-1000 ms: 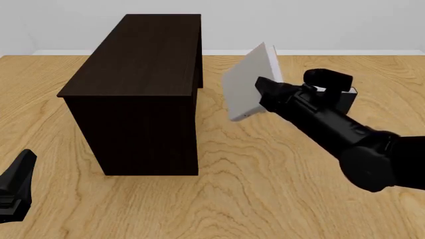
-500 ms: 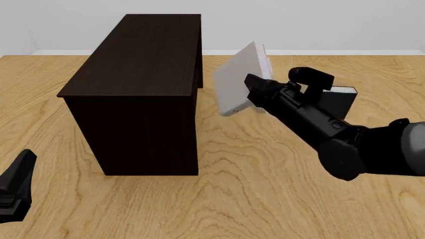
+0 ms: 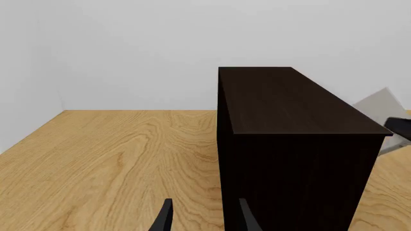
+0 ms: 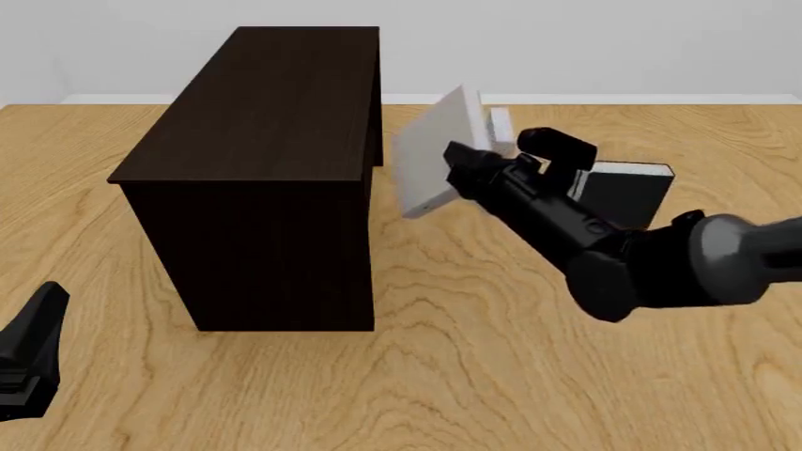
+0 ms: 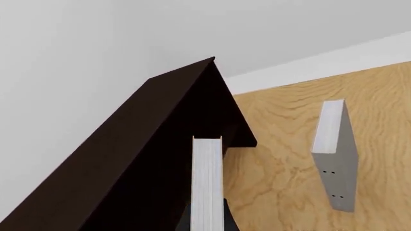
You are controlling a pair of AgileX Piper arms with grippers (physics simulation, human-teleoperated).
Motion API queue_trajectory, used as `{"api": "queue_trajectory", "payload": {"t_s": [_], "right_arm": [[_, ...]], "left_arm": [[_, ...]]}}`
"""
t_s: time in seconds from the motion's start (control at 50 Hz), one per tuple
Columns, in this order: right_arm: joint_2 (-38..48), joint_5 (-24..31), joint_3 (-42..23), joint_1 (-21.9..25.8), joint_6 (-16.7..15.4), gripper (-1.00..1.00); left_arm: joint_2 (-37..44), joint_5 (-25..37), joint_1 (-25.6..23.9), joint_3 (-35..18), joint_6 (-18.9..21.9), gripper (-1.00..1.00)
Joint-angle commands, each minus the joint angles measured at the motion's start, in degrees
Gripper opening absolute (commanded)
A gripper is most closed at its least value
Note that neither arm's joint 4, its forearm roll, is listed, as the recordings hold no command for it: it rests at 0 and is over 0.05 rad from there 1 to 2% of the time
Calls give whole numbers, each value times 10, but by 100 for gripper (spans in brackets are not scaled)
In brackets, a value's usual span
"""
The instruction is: Pick up the book on the right and place it under the cabinet shelf.
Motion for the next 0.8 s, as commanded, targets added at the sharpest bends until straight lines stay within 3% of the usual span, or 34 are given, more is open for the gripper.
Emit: {"api": "queue_trajectory", "payload": {"t_s": [0.02, 0.46, 0.8], "right_arm": [[34, -20, -19, -4, 33, -100], [91, -54, -35, -15, 65, -100], [164, -81, -63, -16, 120, -100]], "left_arm": [[0, 0, 0, 0, 0, 100], [0, 0, 0, 0, 0, 100], [0, 0, 0, 0, 0, 100]]}}
